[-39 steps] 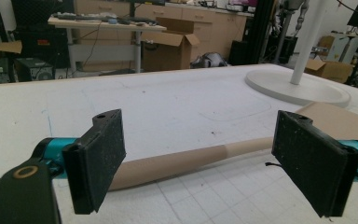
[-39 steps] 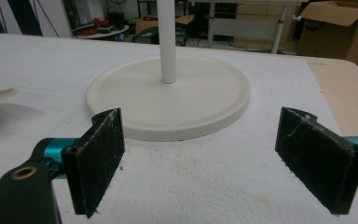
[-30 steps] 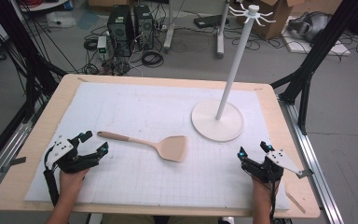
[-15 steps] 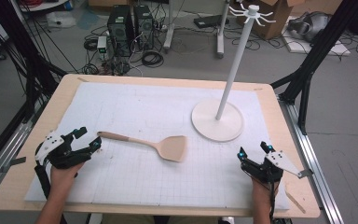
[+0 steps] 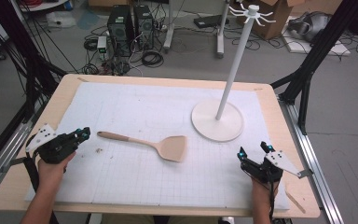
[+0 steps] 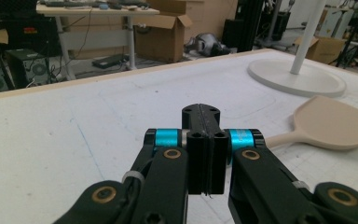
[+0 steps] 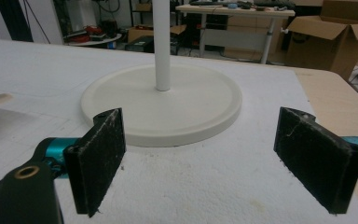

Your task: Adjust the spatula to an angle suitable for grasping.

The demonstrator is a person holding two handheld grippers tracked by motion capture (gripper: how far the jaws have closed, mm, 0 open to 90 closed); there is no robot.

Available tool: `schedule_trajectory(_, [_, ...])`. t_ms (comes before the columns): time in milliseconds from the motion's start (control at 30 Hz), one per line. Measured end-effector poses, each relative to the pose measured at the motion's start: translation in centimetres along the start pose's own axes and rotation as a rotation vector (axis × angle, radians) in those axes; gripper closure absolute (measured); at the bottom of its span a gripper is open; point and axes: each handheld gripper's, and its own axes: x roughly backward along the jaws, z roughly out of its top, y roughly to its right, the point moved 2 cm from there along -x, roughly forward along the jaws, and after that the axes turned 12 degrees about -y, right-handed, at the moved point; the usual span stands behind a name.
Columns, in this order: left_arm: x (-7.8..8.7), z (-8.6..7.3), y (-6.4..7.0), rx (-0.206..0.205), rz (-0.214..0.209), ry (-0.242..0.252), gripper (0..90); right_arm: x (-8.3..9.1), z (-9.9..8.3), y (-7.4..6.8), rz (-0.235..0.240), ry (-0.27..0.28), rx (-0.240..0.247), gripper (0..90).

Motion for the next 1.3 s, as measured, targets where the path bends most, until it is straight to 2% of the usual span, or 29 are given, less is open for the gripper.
schedule_trajectory(67, [-0.1,0.5,-0.5,-0.002,0.002,-0.012,89.6,0.0,0.0,-0.1,0.002,0.000,0.001,15.3])
schedule_trajectory(167, [-0.3,1.0,-1.3,0.019,0.010,-0.020,89.7,0.0,0.0,0.0,0.002,-0.001,0.001,15.4])
schedule_trajectory(200, [-0.5,1.2,-1.6,0.019,0.020,-0.026,89.7,0.0,0.0,0.0,0.002,-0.001,0.001,15.4])
schedule_trajectory(233, [-0.8,1.4,-1.9,0.006,0.036,-0.055,89.7,0.0,0.0,0.0,0.001,-0.001,0.001,15.4])
schedule_trajectory(300, [-1.1,1.5,-2.1,0.003,0.042,-0.069,89.7,0.0,0.0,0.0,0.000,0.001,0.003,15.4])
schedule_trajectory(467, [-2.6,1.6,-3.1,-0.017,0.074,-0.164,89.7,0.0,0.0,-0.1,0.003,-0.002,-0.002,15.5])
schedule_trajectory(567, [-3.5,1.0,-3.6,0.009,0.087,-0.227,89.8,0.0,0.0,0.0,-0.002,0.001,0.003,15.5])
schedule_trajectory(600, [-3.9,0.6,-3.9,0.015,0.091,-0.271,89.7,0.0,0.0,0.0,-0.001,0.002,0.004,15.5])
schedule_trajectory(633, [-3.9,0.6,-3.9,0.015,0.091,-0.271,89.7,0.0,0.0,0.0,-0.001,0.002,0.004,15.5])
schedule_trajectory(767, [-4.8,0.1,-4.0,0.032,0.088,-0.323,89.7,0.0,0.0,-0.1,-0.001,-0.002,0.006,15.8])
schedule_trajectory(833, [-5.2,-0.2,-4.2,0.034,0.089,-0.363,89.7,0.0,0.0,-0.1,0.000,-0.004,0.004,15.8])
schedule_trajectory(1033, [-5.9,-0.6,-4.3,0.042,0.086,-0.400,89.7,0.0,0.0,-0.1,0.001,-0.006,0.002,15.8])
schedule_trajectory(1133, [-6.2,-1.0,-4.6,0.059,0.086,-0.425,89.7,0.0,0.0,-0.1,0.001,-0.007,0.003,15.9])
schedule_trajectory(1300, [-6.6,-1.2,-4.7,0.078,0.057,-0.440,89.7,-0.1,0.0,-0.1,0.002,-0.004,0.008,17.4])
